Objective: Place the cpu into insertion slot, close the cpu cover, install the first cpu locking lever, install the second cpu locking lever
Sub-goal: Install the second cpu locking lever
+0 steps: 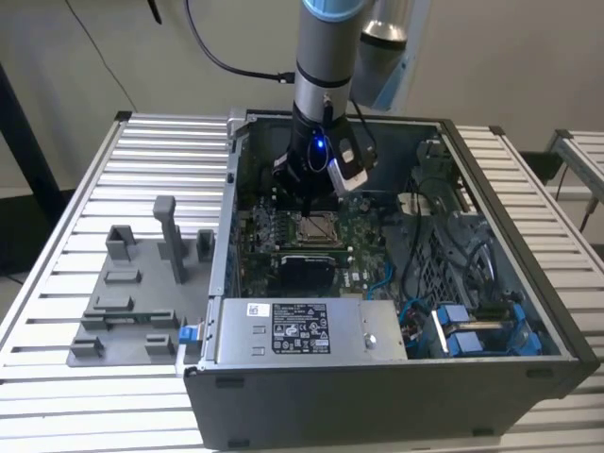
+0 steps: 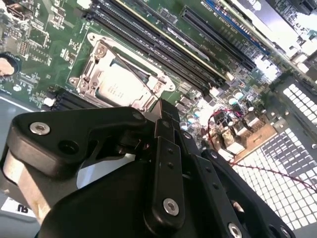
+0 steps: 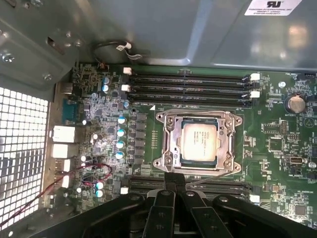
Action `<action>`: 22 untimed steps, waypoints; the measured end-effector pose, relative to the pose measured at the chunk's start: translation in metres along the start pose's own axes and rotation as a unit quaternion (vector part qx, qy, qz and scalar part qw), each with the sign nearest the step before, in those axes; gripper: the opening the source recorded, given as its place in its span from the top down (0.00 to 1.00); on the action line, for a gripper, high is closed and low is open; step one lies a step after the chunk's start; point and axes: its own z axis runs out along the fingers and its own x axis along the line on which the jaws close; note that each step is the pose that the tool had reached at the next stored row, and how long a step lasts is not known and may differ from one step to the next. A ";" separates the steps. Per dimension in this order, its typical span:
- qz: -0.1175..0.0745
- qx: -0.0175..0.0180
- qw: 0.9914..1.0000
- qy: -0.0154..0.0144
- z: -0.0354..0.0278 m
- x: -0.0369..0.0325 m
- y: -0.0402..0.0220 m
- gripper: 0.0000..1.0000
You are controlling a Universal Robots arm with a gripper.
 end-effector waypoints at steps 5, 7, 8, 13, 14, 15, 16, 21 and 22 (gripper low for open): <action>0.003 0.000 1.000 0.000 0.0080 0.0000 0.0004 0.89; 0.004 0.000 1.000 -0.001 0.0113 0.0003 0.0020 0.89; 0.005 0.000 1.000 -0.001 0.0126 0.0008 0.0028 0.89; 0.011 0.000 1.000 -0.002 0.0159 0.0066 0.0038 0.89; 0.012 0.000 1.000 -0.002 0.0162 0.0083 0.0038 0.89; 0.012 0.000 1.000 -0.002 0.0167 0.0102 0.0038 0.89; 0.013 0.000 1.000 -0.002 0.0175 0.0121 0.0038 0.89; 0.017 -0.001 1.000 -0.002 0.0168 0.0160 0.0042 0.89; 0.017 -0.001 1.000 -0.003 0.0145 0.0161 0.0044 0.89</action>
